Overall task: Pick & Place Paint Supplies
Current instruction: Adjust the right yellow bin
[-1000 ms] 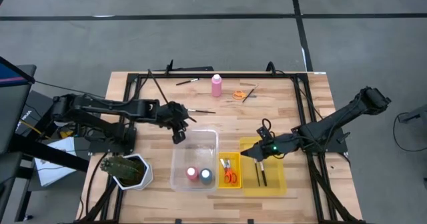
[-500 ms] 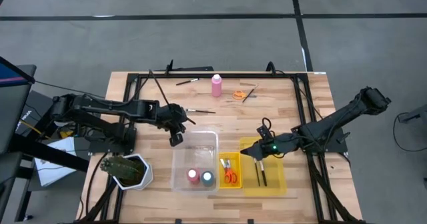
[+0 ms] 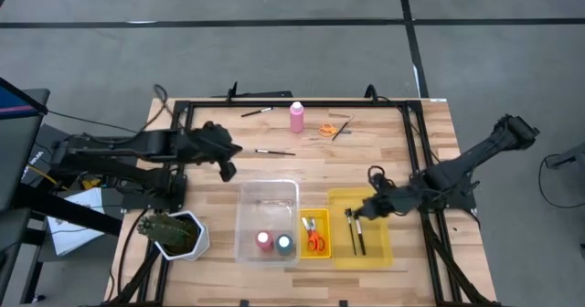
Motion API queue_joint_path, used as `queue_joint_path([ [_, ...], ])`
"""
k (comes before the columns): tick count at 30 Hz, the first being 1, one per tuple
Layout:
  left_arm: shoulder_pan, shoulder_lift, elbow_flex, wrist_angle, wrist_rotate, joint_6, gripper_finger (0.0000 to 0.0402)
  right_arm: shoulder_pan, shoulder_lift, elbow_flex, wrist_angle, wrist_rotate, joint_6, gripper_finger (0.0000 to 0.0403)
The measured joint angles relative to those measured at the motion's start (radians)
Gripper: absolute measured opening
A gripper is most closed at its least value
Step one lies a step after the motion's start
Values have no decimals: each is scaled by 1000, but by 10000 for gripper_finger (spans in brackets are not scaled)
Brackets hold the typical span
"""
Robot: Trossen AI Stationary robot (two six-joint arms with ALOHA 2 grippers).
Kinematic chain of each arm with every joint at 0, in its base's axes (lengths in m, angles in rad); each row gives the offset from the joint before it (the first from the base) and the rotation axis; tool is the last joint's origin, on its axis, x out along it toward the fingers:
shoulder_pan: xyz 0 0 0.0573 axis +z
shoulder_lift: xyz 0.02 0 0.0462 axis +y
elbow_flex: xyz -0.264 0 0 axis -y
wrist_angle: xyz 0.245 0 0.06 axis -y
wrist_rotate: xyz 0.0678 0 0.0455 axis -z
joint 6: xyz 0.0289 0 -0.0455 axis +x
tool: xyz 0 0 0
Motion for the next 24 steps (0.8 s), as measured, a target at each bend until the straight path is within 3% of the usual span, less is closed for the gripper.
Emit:
queue_joint_path([
  [6,0,-68,0,-1,-17,0,0,172,-64,1,-247,-114,227,0],
  [16,0,-62,0,1,-21,0,0,403,-43,1,-452,-120,596,0],
  [24,0,-51,0,3,-21,0,0,405,33,1,-504,-173,636,0],
])
